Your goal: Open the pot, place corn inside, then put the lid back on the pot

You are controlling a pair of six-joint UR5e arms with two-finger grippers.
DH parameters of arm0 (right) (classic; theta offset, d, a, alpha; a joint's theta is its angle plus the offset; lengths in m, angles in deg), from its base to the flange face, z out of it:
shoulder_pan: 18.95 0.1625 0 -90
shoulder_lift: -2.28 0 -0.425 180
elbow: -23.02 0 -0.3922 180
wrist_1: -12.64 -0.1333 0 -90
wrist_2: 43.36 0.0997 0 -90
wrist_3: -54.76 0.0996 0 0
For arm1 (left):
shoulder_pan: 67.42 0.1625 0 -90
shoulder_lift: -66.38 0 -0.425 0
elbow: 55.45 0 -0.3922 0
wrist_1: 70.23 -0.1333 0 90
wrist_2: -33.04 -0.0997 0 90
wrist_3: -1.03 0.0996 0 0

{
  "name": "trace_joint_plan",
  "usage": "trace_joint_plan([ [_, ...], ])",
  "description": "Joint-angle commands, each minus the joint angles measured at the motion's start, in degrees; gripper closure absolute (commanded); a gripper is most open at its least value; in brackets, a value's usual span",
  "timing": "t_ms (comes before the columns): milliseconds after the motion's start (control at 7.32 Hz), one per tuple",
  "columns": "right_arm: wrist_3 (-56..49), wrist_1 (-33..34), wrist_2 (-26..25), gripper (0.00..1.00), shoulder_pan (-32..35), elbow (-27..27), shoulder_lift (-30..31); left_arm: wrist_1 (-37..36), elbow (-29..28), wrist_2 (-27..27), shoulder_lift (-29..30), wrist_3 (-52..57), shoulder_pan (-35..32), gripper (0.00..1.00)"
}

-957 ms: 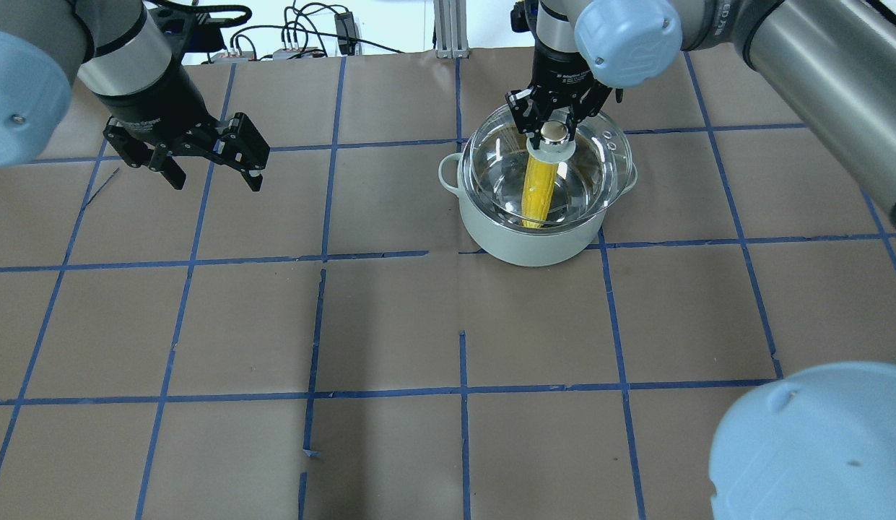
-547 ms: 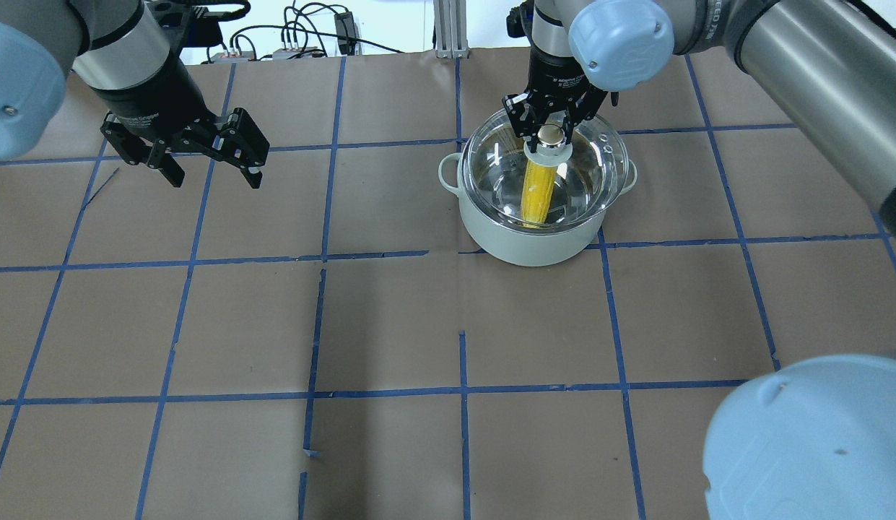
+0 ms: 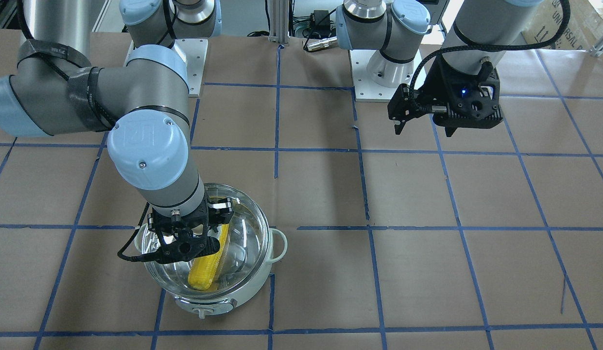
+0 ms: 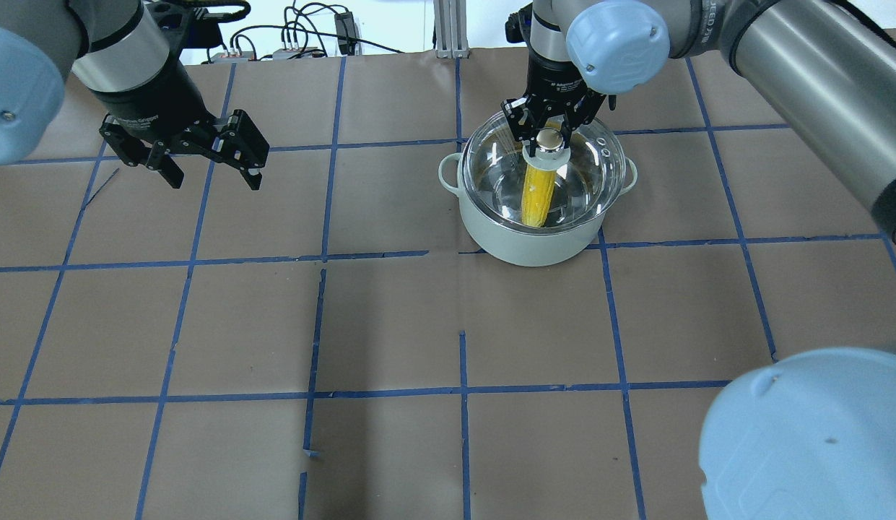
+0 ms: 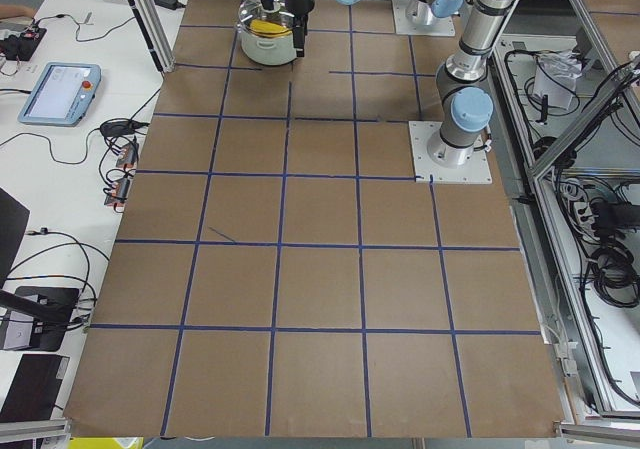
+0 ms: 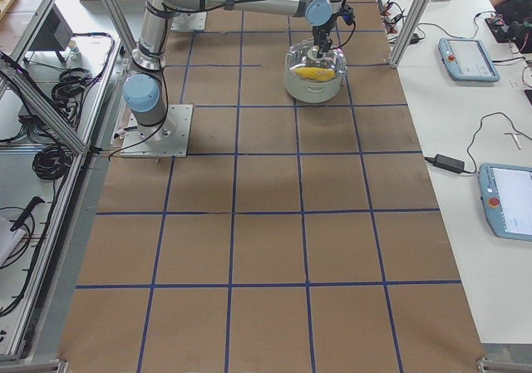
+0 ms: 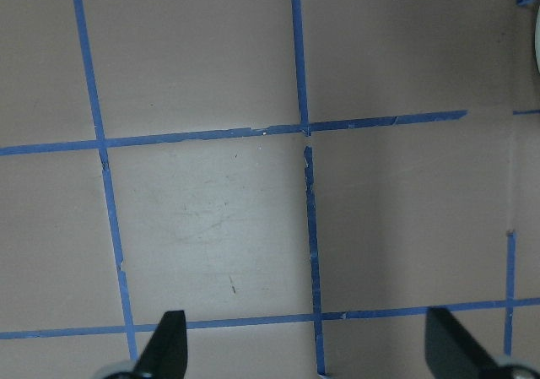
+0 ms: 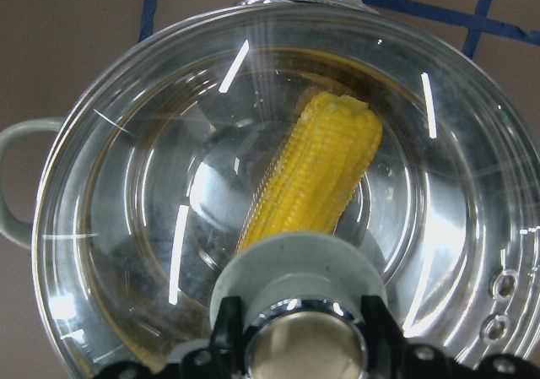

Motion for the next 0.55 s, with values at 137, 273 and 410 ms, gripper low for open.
trace_joint_plan([
  [137,0.1,-0.1,-0.6,0.67,0.5,-0.1,0.3,-0.1,-0.2,0.0,0.4,-1.0,-0.1,0.0],
  [273,0.1,-0.1,-0.6,0.67,0.5,0.0,0.3,-0.2,-0.1,0.0,0.6,-1.0,-0.1,0.0],
  [410,0.1,-0.1,-0.4,0.67,0.7,0.2,0.1,-0.3,-0.1,0.0,0.7,-1.0,-0.1,0.0],
])
